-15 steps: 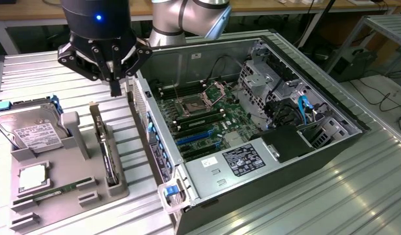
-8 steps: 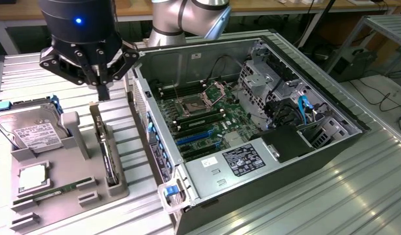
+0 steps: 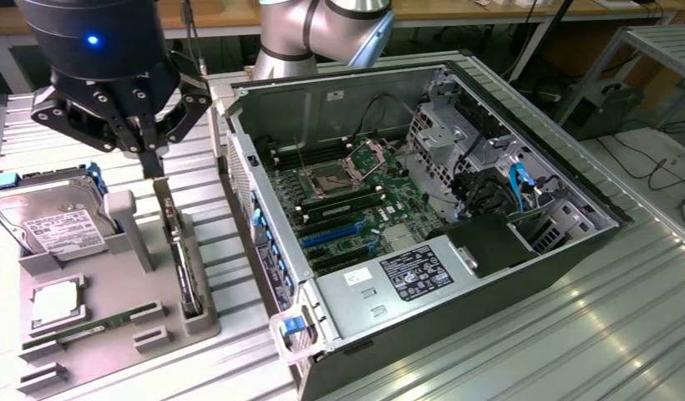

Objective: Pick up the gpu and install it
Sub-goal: 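Reach for the gpu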

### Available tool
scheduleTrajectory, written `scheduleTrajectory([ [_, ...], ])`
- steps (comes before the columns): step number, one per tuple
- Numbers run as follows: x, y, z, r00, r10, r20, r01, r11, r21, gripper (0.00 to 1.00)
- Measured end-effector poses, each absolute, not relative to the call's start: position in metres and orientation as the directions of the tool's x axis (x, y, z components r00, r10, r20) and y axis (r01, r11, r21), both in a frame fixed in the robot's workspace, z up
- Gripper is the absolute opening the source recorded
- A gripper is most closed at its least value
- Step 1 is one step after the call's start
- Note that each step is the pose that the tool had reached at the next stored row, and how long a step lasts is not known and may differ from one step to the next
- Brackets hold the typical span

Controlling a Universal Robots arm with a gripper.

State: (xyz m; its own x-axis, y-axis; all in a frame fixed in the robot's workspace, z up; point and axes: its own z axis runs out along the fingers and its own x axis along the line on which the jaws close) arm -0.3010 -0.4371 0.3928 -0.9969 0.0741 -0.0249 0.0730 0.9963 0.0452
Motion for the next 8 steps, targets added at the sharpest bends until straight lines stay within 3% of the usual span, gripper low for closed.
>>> scheduleTrajectory([
  [8,-0.318,-0.439,0.393,-0.997,0.073,-0.025,0.071,0.996,0.045,0.11],
])
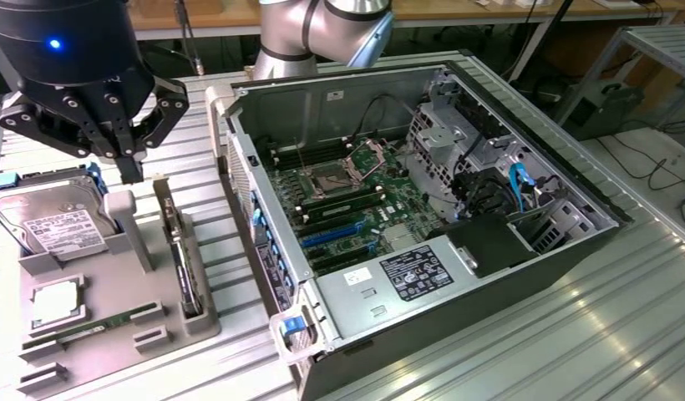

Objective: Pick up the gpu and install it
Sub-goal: 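Reach for the gpu, then pick up the gpu and move the gpu toward the slot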

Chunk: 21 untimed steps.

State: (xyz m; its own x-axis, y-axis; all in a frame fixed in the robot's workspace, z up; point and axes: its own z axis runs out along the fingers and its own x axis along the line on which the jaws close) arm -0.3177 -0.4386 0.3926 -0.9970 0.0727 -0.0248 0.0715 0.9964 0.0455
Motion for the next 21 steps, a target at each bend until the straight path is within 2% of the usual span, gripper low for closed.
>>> scheduleTrajectory([
  [13,-0.3177,-0.4386,0.3926,-0.997,0.073,-0.025,0.071,0.996,0.045,0.11],
  [18,-0.3177,-0.4385,0.3926,-0.997,0.072,-0.025,0.071,0.996,0.045,0.42],
  [19,-0.3177,-0.4384,0.3914,-0.998,0.056,-0.025,0.055,0.997,0.046,0.54],
  [20,-0.3177,-0.4383,0.3887,-0.999,0.027,-0.025,0.026,0.999,0.045,0.54],
  [21,-0.3177,-0.4384,0.3861,-1.000,-0.001,-0.025,-0.003,0.999,0.045,0.60],
])
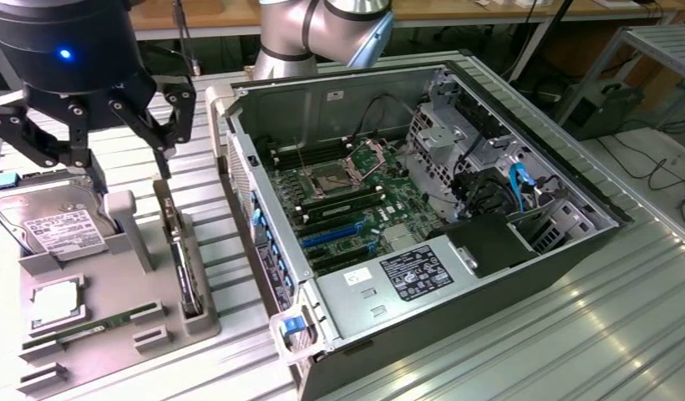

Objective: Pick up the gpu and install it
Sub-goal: 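Pick up the gpu and move the gpu toward the slot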

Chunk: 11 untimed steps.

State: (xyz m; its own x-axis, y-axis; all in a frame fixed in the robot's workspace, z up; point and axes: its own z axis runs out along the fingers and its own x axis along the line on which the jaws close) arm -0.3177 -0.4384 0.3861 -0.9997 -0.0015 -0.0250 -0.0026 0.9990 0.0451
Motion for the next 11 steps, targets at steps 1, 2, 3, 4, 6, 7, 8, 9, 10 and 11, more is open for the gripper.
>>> scheduleTrajectory([
  [1,-0.317,-0.438,0.384,-0.999,-0.027,-0.025,-0.028,0.999,0.045,0.60],
  [2,-0.317,-0.438,0.381,-0.999,-0.041,-0.025,-0.042,0.998,0.045,0.60],
  [3,-0.316,-0.438,0.377,-0.998,-0.052,-0.025,-0.053,0.998,0.044,0.60],
  [4,-0.314,-0.438,0.375,-0.998,-0.054,-0.025,-0.055,0.998,0.042,0.60],
  [6,-0.312,-0.436,0.370,-0.998,-0.056,-0.025,-0.057,0.998,0.041,0.60],
  [7,-0.311,-0.436,0.368,-0.998,-0.055,-0.025,-0.056,0.998,0.041,0.60],
  [8,-0.311,-0.436,0.366,-0.998,-0.055,-0.025,-0.056,0.998,0.041,0.60],
  [9,-0.311,-0.436,0.365,-0.998,-0.055,-0.025,-0.056,0.998,0.041,0.60],
  [10,-0.311,-0.436,0.363,-0.998,-0.056,-0.025,-0.056,0.998,0.041,0.60],
  [11,-0.311,-0.437,0.361,-0.998,-0.056,-0.025,-0.057,0.998,0.041,0.60],
])
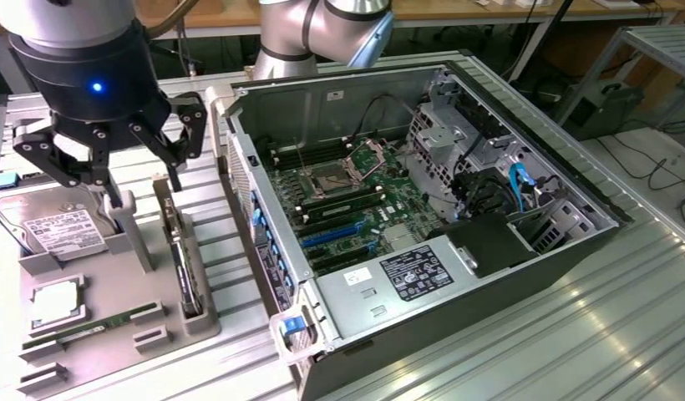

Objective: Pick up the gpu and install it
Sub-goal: 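Pick up the gpu and move the gpu toward the slot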

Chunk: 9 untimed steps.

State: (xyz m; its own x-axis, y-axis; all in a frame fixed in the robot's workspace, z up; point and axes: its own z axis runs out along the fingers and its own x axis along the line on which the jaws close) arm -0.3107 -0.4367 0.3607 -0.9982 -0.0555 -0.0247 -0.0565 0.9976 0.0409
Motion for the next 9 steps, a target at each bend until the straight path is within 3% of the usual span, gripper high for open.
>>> scheduleTrajectory([
  [9,-0.310,-0.439,0.343,-0.998,-0.056,-0.025,-0.057,0.998,0.041,0.60],
])
